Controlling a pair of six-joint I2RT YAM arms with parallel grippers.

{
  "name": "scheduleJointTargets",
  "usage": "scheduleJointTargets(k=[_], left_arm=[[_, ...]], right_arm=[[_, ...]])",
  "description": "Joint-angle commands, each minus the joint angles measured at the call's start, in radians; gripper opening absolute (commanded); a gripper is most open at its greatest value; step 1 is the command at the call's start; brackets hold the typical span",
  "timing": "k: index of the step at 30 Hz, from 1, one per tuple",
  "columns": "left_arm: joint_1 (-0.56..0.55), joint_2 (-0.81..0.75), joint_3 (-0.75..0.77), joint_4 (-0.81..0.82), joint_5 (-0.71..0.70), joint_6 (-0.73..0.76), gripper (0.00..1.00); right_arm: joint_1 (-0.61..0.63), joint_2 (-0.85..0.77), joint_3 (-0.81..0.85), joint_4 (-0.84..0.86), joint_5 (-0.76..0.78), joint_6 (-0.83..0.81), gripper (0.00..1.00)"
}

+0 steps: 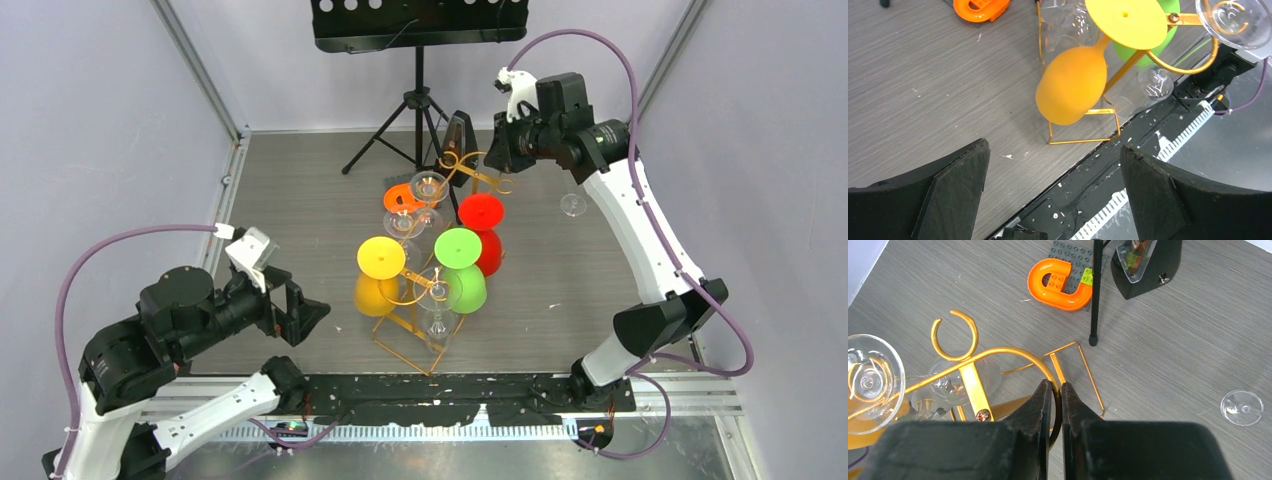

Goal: Take the wine glass off the wine glass rack
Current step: Adjust the wine rack at the center of the board.

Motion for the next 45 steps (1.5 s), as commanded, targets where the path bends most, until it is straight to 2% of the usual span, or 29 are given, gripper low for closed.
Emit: scheduleJointTargets(k=[1,11,23,38,45], left_arm=[[-0.002,-0.004,0.038,-0.029,-0.09,-0.002,0.99],[-0.001,-0.028,0.079,-0.071,-0.183,-0.007,0.99],[-0.002,-0.031,0.089,-0.091,-0.203,0.005,0.99],[-0.002,-0.031,0.068,-0.072,-0.209,0.02,0.99],[-0.002,-0.036,0.066,-0.072,-0.209,0.019,0.99]], right_arm=[[0.034,0.02,0.045,0.024,-0.084,-0.026,0.06],[0.036,0.16,0.218,0.014,-0.136,-0.086,0.06],[0.036,0.341,0.458,0.021,-0.18,-0.147,0.06],[0.036,0.405,0.496,0.072,-0.214,-0.314,0.06],[0.036,0.423,0.489,0.123,-0.219,-0.338,0.06]])
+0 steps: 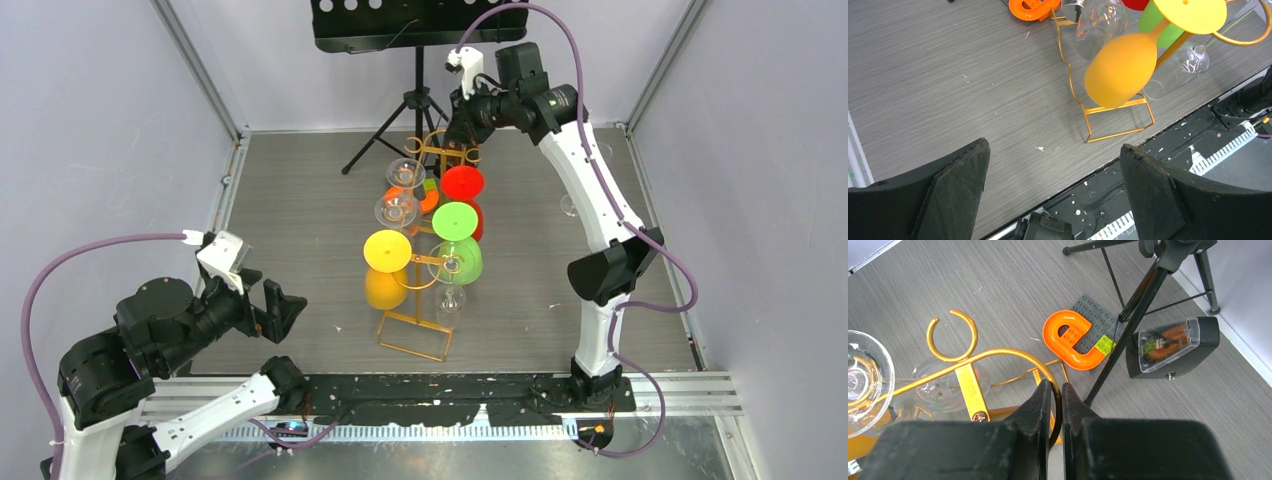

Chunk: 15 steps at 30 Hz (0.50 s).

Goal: Take the wine glass off the wine glass rack
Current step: Adjust the wine rack at the center of the board.

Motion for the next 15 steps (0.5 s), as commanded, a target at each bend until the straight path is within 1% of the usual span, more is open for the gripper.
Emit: scheduleJointTargets(k=[1,7,11,12,13,15], left_arm=[[-0.002,-0.007,0.0,0.026,-0.017,0.018,0.99],[-0.002,-0.01,-0.006,0.033,-0.01,0.004,0.99],[-0.002,-0.015,-0.014,0.04,-0.001,-0.004,0.99],[-0.002,-0.015,-0.015,0.04,0.001,-0.006,0.99],[-0.002,-0.015,-0.016,0.04,0.003,-0.008,0.99],[-0.002,-0.017,-0.018,0.042,0.004,-0.009,0.99]], right_arm=[[0.002,0.029,0.034,0.172,-0.017,-0.094,0.06],[0.001,0.05,0.072,0.218,-0.025,-0.079,0.06],[0.001,0.051,0.07,0.242,-0.028,-0.045,0.16],[0.001,0.049,0.069,0.244,-0.026,-0.042,0.2],[0.001,0.041,0.062,0.249,-0.018,-0.04,0.23],[0.001,0.021,0.049,0.258,0.003,-0.036,0.34]])
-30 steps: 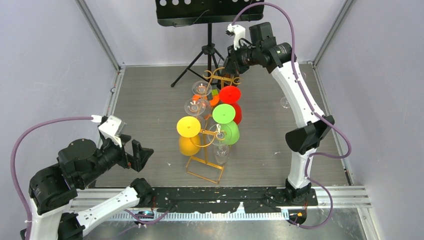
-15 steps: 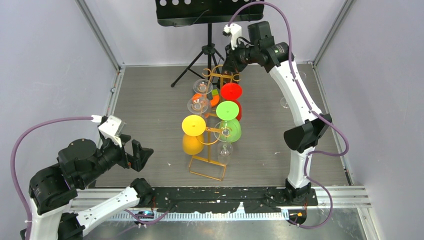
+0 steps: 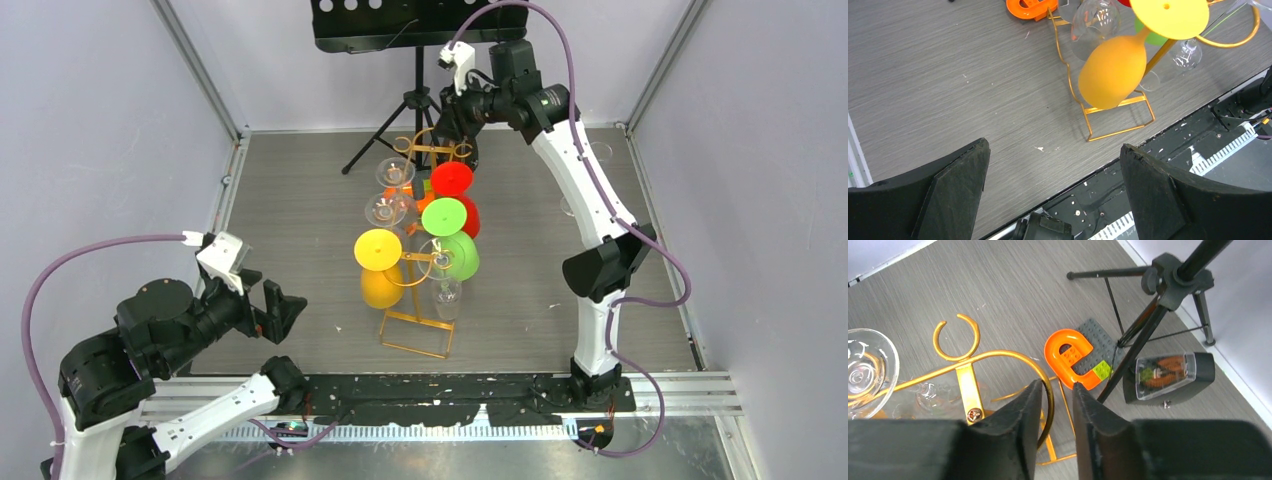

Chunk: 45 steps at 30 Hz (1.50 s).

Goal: Take the wine glass off the wine glass rack
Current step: Adjust the wine rack at the center of the board, then pick up the wine glass from the wine rack.

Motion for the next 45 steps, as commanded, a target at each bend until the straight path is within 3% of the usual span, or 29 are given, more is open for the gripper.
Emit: scheduleJointTargets(k=[1,14,17,23,29,38,45], left_arm=[[-0.002,-0.008,-0.007,0.04,0.007,-0.006,0.99],[-0.002,0.008,0.009,0.073,-0.011,0.003,0.99],[-0.002,0.027,0.039,0.085,-0.016,0.002,0.99],[-0.002,0.06,0.081,0.132,-0.002,-0.008,0.99],[-0.002,0.065,0.082,0.194,0.03,-0.035,0.99],[-0.002,0.061,0.08,0.276,0.083,-0.124,0.99],[-0.002,0.065,0.038,0.359,0.141,-0.21,0.99]], right_arm=[[-0.006,-0.026,0.014,0.193,0.052,-0.014,0.37],[-0.006,-0.241,-0.086,0.223,0.254,0.002,0.64],[-0.006,-0.284,-0.112,0.22,0.322,0.052,0.76],[-0.006,-0.382,-0.132,0.161,0.391,0.15,0.83],[-0.007,-0.492,-0.134,0.066,0.358,0.289,0.85],[-0.007,-0.633,-0.297,-0.045,0.378,0.567,0.86],[-0.006,-0.711,-0.403,-0.054,0.242,0.683,0.85]])
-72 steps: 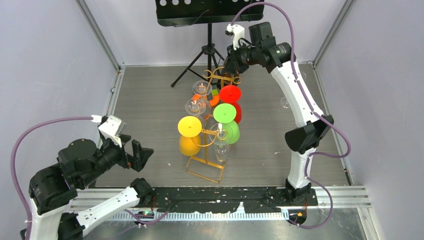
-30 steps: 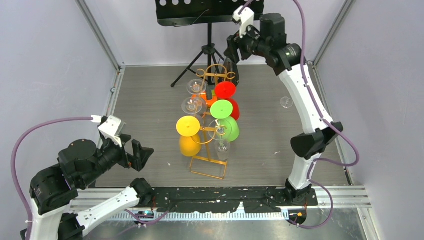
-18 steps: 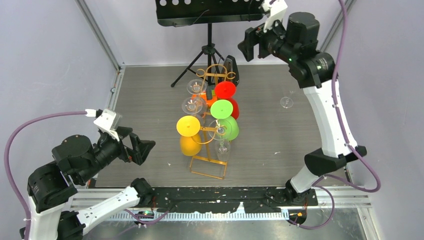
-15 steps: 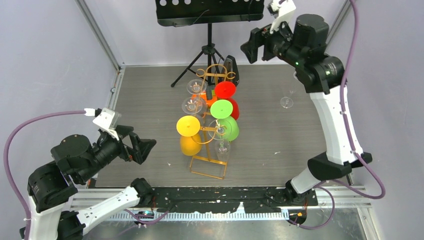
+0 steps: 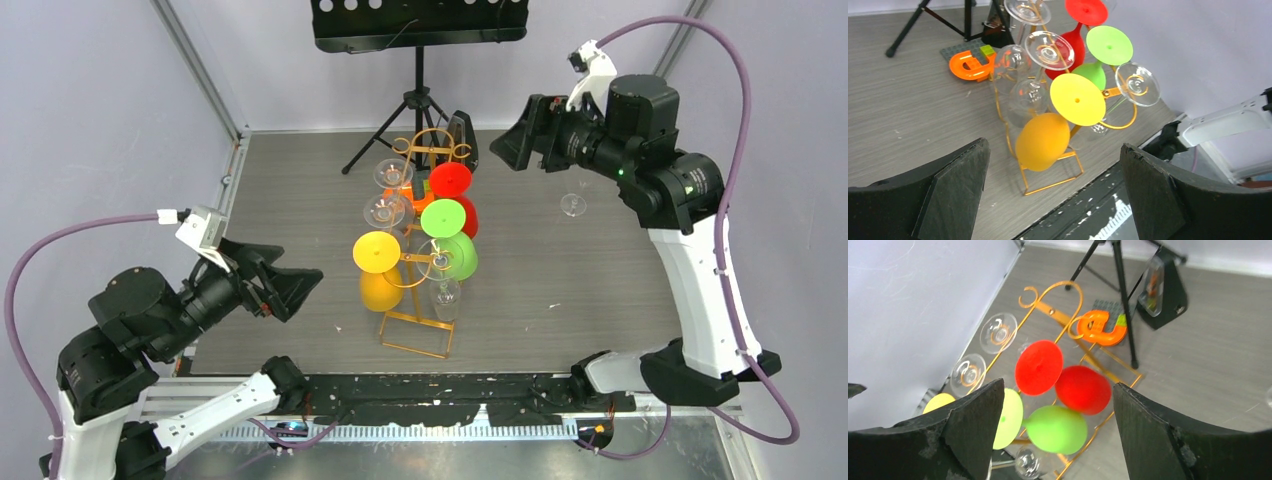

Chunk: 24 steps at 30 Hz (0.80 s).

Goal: Take the wine glass off the wine glass rack
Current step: Pick up the wine glass from the wine rack.

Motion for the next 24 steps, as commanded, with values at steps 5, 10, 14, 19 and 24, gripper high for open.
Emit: scheduleJointTargets(k=[5,10,14,19,24], left_arm=[[-0.002,0.039,-0.034,0.133,0.037,-0.158,0.99],[-0.002,0.046,-0.056,0.15,0.004,-0.231,0.99],[-0.002,0.027,-0.069,0.16,-0.035,-0.283,0.99],[-0.002,-0.017,-0.107,0.175,-0.081,-0.372,0.99],[-0.002,-0.053,-0.154,0.196,-0.076,-0.398,0.99]], right_arm=[[-0.003,-0.053,-0.11,0.035,-0.104,0.194,0.77],[-0.004,-0.051,-0.189,0.094,-0.11,0.278,0.71],[-0.007,-0.048,-0.266,0.168,-0.142,0.332,0.66],[-0.01,-0.038,-0.332,0.243,-0.153,0.394,0.61],[-0.011,-0.029,-0.365,0.304,-0.182,0.434,0.59]])
